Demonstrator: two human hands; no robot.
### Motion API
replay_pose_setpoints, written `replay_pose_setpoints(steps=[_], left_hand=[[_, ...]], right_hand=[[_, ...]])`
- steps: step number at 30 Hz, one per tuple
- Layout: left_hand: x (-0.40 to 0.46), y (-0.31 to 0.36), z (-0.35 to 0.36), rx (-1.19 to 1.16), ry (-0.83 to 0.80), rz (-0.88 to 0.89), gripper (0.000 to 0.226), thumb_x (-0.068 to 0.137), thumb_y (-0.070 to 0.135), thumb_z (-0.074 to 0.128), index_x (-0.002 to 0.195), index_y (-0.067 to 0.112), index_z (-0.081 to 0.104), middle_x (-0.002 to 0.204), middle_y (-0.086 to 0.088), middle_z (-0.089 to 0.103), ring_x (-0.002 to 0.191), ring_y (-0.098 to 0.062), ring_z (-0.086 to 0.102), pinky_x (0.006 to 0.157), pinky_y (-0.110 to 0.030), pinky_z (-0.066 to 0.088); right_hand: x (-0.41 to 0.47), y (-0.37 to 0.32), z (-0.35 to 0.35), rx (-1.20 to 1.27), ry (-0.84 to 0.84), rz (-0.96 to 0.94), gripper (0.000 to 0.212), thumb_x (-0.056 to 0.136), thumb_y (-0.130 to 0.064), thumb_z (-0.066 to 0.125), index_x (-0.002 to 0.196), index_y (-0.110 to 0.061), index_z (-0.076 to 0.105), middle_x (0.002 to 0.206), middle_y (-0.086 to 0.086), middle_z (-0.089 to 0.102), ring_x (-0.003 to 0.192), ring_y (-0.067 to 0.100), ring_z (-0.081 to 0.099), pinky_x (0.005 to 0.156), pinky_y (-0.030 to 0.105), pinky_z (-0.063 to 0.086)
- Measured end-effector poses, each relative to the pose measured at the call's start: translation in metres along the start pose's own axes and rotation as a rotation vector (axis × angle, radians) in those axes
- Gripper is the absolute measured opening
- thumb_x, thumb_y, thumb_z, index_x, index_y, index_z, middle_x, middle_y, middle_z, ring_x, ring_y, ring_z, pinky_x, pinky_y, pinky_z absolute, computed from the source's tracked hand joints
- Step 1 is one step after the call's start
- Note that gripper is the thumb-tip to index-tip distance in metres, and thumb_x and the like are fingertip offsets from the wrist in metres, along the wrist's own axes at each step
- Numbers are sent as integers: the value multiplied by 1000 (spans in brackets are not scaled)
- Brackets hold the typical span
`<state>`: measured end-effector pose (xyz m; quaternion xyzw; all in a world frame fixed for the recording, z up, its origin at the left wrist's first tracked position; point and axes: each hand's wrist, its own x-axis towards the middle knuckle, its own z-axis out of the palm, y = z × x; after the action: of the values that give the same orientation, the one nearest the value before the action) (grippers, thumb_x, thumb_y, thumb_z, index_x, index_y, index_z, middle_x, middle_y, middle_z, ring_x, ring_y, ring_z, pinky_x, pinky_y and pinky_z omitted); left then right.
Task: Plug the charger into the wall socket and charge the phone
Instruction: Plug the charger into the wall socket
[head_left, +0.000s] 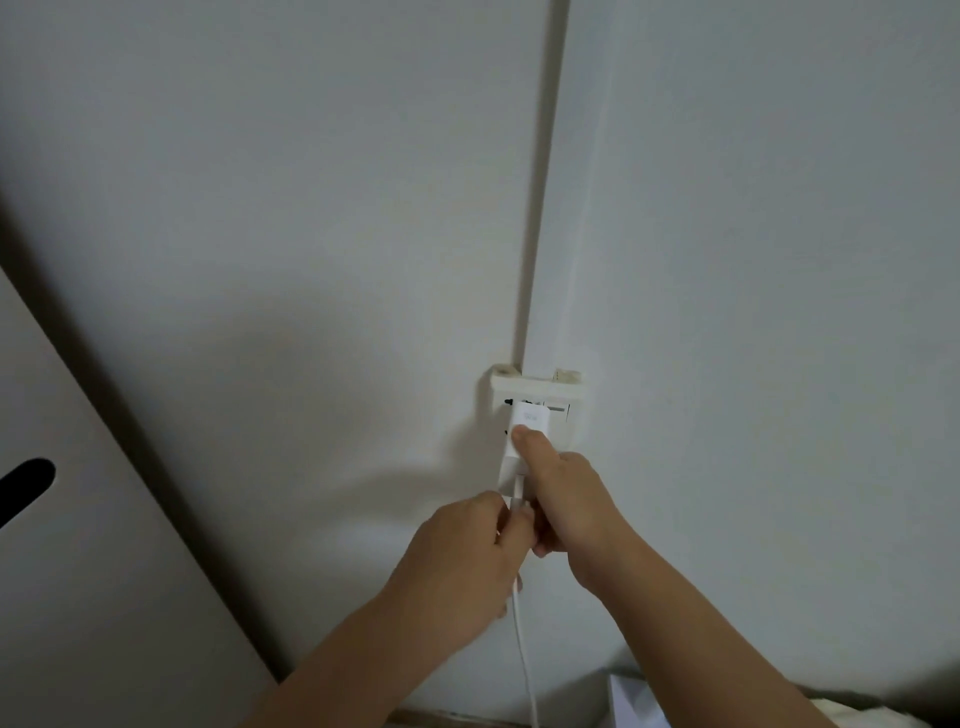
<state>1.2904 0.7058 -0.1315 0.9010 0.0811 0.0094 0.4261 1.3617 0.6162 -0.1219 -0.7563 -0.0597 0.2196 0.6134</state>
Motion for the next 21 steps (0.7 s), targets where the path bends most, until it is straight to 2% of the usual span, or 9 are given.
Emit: replay_pose_setpoints(steps=[3, 8, 10, 13, 16, 21], left_hand=[[-2, 4, 5, -161, -23, -94, 28, 92, 41, 33, 84, 21, 53, 55, 1, 63, 43, -11, 58, 54, -28, 55], [2, 10, 12, -217, -28, -126, 27, 93, 36, 28, 86, 17, 47, 64, -2, 55, 36, -12, 53, 51, -31, 52], [4, 11, 16, -224, -22, -143, 28, 93, 34, 29, 90, 14, 48, 68, -3, 52, 41, -15, 51, 49, -33, 49], [6, 9, 22, -222, 14, -134, 31, 93, 32, 30, 94, 8, 50, 63, -2, 46, 49, -15, 41, 49, -30, 35], [7, 8, 20, -258, 54, -142, 29, 93, 32, 31, 84, 11, 50, 57, 0, 42, 46, -13, 36, 46, -26, 27], [8, 1, 14, -224, 65, -108, 29, 92, 33, 33, 67, 24, 44, 52, 5, 43, 45, -7, 39, 51, -24, 32]], right_hand=[[0, -3, -3, -24, -27, 9, 47, 85, -42, 42, 50, -10, 46, 39, 3, 43, 26, 11, 36, 32, 16, 29], [-1, -9, -11, -64, -60, 51, 49, 85, -42, 42, 43, -16, 38, 32, -6, 37, 26, 9, 31, 34, 17, 25], [-1, -10, -12, -83, -63, 52, 49, 84, -41, 43, 41, -18, 37, 29, -8, 35, 25, 8, 29, 34, 17, 24], [-1, -11, -10, -96, -83, 51, 47, 82, -40, 46, 41, -20, 37, 28, -10, 33, 25, 7, 27, 33, 16, 22], [1, -11, -3, -66, -57, 29, 45, 81, -41, 47, 42, -20, 40, 30, -11, 35, 25, 6, 29, 33, 16, 23], [2, -5, 6, -15, 15, 35, 44, 80, -43, 47, 43, -20, 40, 30, -12, 35, 26, 3, 31, 39, 21, 26]])
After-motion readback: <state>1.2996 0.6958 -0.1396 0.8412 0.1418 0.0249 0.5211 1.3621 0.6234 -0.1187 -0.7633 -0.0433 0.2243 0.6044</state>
